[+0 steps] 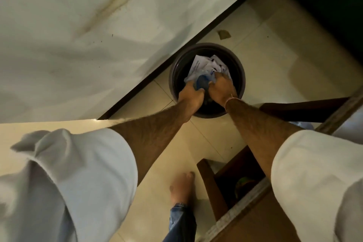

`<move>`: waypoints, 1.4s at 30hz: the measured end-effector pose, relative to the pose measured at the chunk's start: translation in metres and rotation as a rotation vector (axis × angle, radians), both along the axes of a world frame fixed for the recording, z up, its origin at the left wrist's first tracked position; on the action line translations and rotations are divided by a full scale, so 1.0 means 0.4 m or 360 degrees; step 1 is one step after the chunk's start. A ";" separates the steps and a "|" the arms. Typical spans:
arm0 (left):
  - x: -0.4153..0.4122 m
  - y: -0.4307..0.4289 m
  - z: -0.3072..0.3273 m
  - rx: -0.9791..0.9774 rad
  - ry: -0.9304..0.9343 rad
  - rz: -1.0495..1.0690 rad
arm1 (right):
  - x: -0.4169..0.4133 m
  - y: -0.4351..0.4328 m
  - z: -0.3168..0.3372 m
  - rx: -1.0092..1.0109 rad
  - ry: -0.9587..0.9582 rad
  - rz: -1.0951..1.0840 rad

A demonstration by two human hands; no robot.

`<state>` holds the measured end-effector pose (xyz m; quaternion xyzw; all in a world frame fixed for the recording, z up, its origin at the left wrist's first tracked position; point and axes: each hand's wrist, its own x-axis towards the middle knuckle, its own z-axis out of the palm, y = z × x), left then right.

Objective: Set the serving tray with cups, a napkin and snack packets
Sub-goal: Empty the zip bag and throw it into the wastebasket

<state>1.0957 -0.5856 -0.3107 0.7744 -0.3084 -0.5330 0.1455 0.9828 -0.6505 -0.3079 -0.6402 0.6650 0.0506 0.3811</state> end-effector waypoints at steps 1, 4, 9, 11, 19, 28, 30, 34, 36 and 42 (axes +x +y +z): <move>-0.004 -0.014 0.047 -0.0082 -0.0055 -0.0055 | -0.009 -0.009 0.044 -0.0035 -0.0040 -0.0017; -0.007 -0.043 0.132 -0.0273 -0.0173 -0.0088 | -0.013 -0.016 0.119 -0.0093 -0.0067 -0.0039; -0.002 -0.120 0.401 -0.0566 -0.0402 -0.0166 | -0.039 -0.076 0.380 -0.0355 -0.0121 -0.0063; -0.001 -0.150 0.509 -0.0698 -0.0509 -0.0234 | -0.051 -0.098 0.491 -0.0487 -0.0116 -0.0060; -0.060 -0.250 1.016 -0.1220 -0.0782 -0.0289 | -0.164 -0.167 1.008 -0.0928 -0.0181 -0.0098; -0.213 -0.302 1.602 -0.1584 -0.0910 -0.0387 | -0.364 -0.204 1.607 -0.1368 -0.0190 -0.0127; -0.255 -0.308 1.717 -0.1640 -0.0929 -0.0401 | -0.420 -0.203 1.729 -0.1452 -0.0199 -0.0140; -0.353 -0.296 1.944 -0.1774 -0.0991 -0.0464 | -0.546 -0.167 1.973 -0.1628 -0.0164 -0.0197; -0.406 -0.287 2.042 -0.1842 -0.0985 -0.0468 | -0.607 -0.141 2.081 -0.1696 -0.0141 -0.0230; -0.589 -0.227 2.313 -0.2037 -0.0976 -0.0540 | -0.799 -0.031 2.358 -0.1881 -0.0056 -0.0310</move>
